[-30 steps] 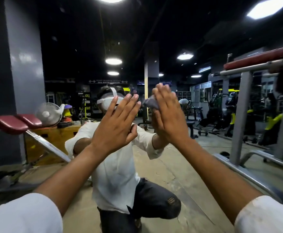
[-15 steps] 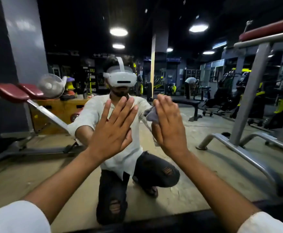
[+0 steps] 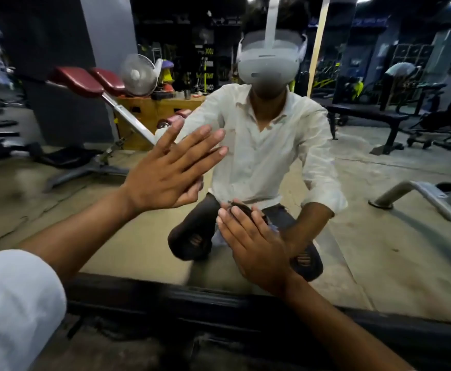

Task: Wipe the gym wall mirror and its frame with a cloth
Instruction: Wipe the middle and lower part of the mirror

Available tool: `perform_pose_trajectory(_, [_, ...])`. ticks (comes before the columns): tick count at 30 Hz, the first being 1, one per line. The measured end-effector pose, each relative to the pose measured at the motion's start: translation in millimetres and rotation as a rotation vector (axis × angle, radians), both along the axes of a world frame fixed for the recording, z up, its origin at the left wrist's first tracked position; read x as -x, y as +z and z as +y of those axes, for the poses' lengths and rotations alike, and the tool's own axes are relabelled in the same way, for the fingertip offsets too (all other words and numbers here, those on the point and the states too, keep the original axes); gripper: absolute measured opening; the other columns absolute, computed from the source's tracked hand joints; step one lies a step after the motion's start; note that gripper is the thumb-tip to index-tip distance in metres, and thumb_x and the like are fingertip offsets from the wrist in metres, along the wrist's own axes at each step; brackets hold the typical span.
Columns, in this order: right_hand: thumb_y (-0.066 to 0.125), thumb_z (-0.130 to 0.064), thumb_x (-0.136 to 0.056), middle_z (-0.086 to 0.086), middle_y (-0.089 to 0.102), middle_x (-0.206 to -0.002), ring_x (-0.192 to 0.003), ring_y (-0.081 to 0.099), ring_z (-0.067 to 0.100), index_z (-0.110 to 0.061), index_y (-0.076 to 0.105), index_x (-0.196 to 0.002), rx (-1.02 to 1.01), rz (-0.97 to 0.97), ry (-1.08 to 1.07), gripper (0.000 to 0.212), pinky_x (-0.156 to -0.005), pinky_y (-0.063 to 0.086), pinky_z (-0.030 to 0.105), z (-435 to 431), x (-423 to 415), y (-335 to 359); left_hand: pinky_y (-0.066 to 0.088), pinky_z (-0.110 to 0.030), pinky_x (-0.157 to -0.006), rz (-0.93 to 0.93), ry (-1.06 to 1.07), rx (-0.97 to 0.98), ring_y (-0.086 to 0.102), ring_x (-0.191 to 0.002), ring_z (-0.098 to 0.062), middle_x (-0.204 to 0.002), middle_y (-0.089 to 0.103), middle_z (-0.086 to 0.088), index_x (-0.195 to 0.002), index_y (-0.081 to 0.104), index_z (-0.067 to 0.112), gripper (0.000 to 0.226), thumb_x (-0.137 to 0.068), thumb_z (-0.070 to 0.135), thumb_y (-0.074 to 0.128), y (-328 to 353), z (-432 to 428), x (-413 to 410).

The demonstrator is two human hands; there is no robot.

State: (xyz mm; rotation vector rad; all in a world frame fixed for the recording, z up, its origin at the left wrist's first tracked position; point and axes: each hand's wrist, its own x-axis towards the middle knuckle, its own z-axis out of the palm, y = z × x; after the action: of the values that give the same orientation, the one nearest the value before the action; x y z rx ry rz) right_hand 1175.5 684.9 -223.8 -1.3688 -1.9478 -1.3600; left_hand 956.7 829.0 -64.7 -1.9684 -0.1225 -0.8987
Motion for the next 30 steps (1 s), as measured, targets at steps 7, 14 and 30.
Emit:
perform_pose_trajectory(7, [0.035,-0.022,-0.109,0.008,0.02,-0.174,-0.162,0.015,0.024,-0.012,0.029,-0.165,-0.029,-0.014,0.017,0.057,-0.132,0.002,0.044,-2.3,-0.6,-2.4,0.01,-0.061,-0.13,-0.063,0.042,0.002,0.024,-0.16,-0.036,-0.171,0.028,-0.021,-0.166,0.03,0.008,0.067,-0.104,0.031,0.04,-7.8,-5.4,-5.0])
perform_pose_trajectory(14, [0.036,-0.019,-0.106,0.01,0.04,-0.166,-0.156,0.033,0.027,-0.008,0.047,-0.157,-0.079,-0.108,0.03,0.053,-0.129,0.021,0.046,-4.2,-3.6,-3.9,0.01,-0.064,-0.129,-0.154,0.074,0.057,0.015,-0.163,-0.034,-0.174,0.019,-0.017,-0.167,0.027,0.008,0.074,-0.099,0.03,0.048,-27.5,-6.4,-14.8])
perform_pose_trajectory(30, [0.047,-0.021,-0.107,0.01,0.021,-0.174,-0.162,0.016,0.027,-0.009,0.031,-0.164,0.073,-0.16,-0.098,0.061,-0.132,0.008,0.047,-35.7,-10.9,-25.1,0.013,-0.065,-0.129,-0.115,0.019,0.061,0.015,-0.164,-0.035,-0.176,0.018,-0.018,-0.168,0.025,0.007,0.072,-0.102,0.033,0.04,-22.8,-5.9,-11.7])
